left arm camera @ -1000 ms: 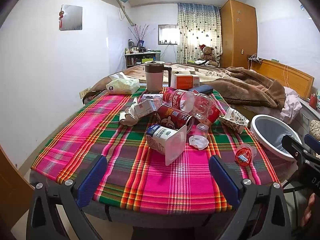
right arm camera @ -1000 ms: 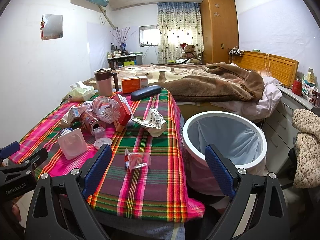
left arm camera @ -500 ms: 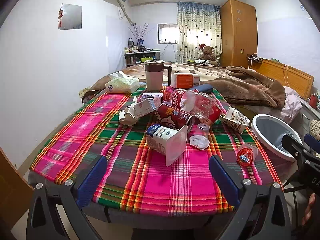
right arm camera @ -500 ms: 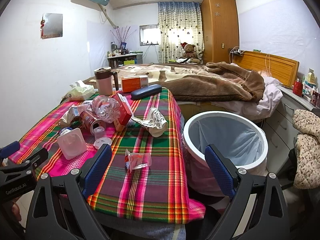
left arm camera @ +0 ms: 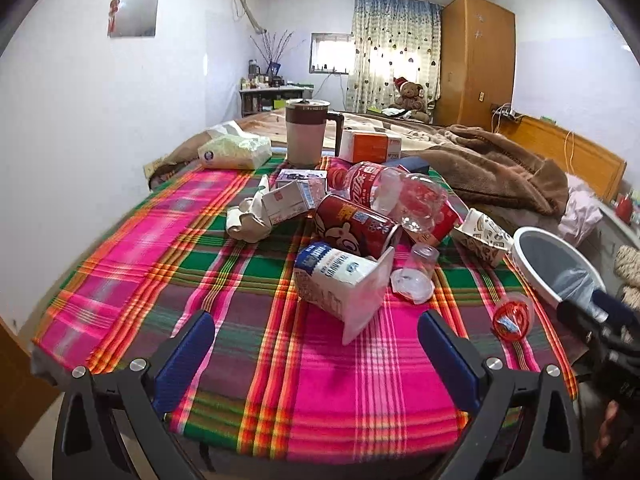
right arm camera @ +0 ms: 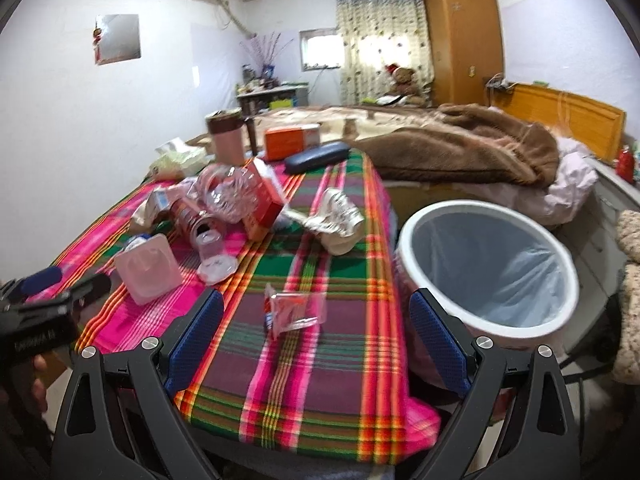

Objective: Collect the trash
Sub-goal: 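Grasp the white yogurt cup with the left tool while the right tool grasps the clear plastic cup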

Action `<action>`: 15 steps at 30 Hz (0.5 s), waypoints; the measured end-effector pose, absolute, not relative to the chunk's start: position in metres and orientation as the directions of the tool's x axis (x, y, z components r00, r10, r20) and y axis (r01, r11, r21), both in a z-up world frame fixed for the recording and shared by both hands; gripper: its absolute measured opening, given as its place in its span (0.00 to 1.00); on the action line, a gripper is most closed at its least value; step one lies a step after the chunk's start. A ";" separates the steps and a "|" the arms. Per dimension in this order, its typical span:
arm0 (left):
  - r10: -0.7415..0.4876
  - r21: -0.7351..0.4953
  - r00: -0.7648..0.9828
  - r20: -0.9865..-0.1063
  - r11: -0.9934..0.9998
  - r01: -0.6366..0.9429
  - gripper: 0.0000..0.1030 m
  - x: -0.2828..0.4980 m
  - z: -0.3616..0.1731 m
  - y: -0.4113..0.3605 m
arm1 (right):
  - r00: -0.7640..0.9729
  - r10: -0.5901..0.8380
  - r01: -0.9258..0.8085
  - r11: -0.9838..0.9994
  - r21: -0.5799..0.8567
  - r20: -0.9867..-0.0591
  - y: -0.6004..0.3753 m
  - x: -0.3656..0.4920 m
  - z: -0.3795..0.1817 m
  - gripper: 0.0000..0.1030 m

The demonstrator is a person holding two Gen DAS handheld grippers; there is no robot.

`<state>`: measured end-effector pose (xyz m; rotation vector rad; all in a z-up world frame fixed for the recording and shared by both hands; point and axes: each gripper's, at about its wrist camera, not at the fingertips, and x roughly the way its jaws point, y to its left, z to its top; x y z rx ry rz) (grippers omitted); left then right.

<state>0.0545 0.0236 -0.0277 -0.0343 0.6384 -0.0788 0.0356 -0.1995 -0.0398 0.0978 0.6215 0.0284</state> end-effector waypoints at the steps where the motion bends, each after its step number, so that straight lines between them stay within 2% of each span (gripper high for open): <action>1: -0.102 -0.068 0.794 -0.599 0.995 0.076 1.00 0.058 -0.029 0.026 | 0.805 0.076 -0.010 0.993 0.114 -0.588 -0.200 0.038 -0.044 0.93; 6: -0.111 -0.039 0.777 -0.620 0.993 0.111 1.00 0.083 -0.035 0.029 | 0.752 0.100 -0.021 0.992 0.128 -0.652 -0.196 0.055 -0.060 0.93; 15: -0.223 -0.063 0.714 -0.664 0.968 0.243 1.00 0.119 -0.045 0.021 | 0.735 0.134 -0.045 0.988 0.149 -0.664 -0.199 0.065 -0.067 0.93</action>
